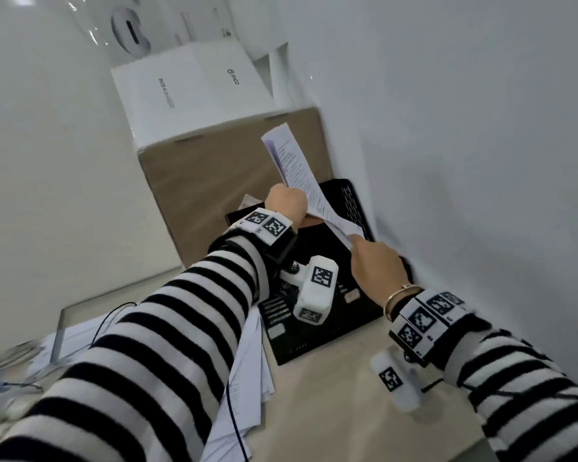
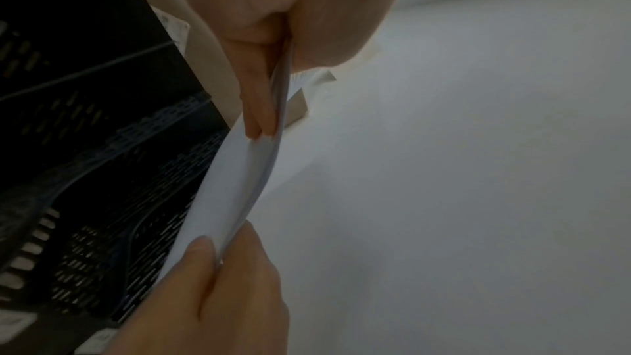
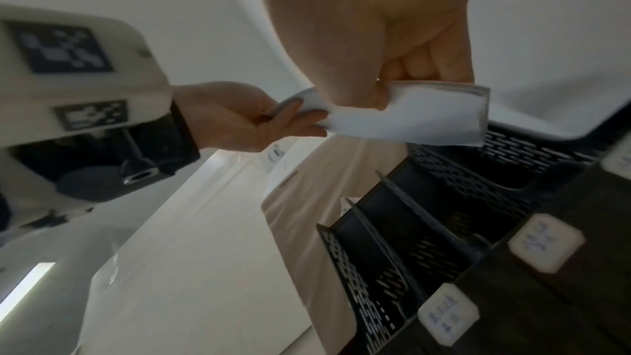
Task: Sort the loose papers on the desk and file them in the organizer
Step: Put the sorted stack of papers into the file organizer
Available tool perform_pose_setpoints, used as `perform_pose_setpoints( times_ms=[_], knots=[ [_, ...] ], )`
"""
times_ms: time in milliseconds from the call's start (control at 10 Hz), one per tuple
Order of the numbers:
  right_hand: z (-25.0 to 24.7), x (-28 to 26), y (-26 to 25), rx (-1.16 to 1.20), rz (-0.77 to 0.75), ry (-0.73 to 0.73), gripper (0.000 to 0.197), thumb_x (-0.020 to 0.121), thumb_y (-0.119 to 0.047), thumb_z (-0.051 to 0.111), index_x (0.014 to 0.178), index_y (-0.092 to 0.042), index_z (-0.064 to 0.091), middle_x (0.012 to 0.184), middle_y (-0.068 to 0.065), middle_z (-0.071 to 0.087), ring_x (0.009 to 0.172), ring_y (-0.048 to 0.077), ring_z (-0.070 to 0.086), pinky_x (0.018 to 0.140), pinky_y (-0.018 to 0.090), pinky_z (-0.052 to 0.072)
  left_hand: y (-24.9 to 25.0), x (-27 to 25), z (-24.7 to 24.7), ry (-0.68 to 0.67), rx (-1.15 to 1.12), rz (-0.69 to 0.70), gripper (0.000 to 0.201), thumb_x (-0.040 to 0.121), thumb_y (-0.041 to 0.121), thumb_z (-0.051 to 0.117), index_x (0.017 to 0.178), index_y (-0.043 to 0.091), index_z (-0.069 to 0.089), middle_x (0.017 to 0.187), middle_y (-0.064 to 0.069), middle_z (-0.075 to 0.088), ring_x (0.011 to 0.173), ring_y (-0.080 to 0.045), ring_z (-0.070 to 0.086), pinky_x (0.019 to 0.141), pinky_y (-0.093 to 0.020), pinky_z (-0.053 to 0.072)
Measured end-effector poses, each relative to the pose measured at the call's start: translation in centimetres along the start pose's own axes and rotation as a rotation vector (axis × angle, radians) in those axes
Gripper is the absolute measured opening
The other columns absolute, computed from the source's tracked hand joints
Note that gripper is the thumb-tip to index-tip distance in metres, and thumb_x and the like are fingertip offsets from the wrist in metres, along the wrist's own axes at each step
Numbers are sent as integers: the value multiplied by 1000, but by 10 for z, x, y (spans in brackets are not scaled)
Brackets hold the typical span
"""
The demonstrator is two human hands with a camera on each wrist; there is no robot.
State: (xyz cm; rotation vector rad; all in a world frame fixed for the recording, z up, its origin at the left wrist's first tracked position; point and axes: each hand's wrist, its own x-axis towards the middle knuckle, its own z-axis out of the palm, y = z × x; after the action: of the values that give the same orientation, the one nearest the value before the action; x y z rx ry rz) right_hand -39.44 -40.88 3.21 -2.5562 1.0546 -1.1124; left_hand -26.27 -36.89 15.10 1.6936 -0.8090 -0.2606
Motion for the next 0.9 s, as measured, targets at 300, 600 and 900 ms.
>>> perform_pose_setpoints(
  times_ms=[300,600,900],
  knots=[
    [21,66,62,185,88,-202,32,100,-11,37,125,-2,55,120,22,61,112,35,57,87,34,42,4,23,57,-78,-38,37,36,97,-3,41,71,22,38,76,-2,51,66,-14,60,64,-27,60],
    [59,93,99,332,202,-285,27,99,-11,40,114,-2,60,117,19,62,111,30,57,81,26,37,-9,44,87,-255,245,6,33,100,27,50,69,17,43,71,1,48,69,-18,53,71,-26,49],
    [86,102,99,36,271,-585,29,99,-26,44,102,-5,62,120,15,64,104,29,61,78,27,40,-34,52,100,-471,191,-200,66,99,48,42,151,11,24,153,-12,32,112,-34,61,87,-39,54]
  ],
)
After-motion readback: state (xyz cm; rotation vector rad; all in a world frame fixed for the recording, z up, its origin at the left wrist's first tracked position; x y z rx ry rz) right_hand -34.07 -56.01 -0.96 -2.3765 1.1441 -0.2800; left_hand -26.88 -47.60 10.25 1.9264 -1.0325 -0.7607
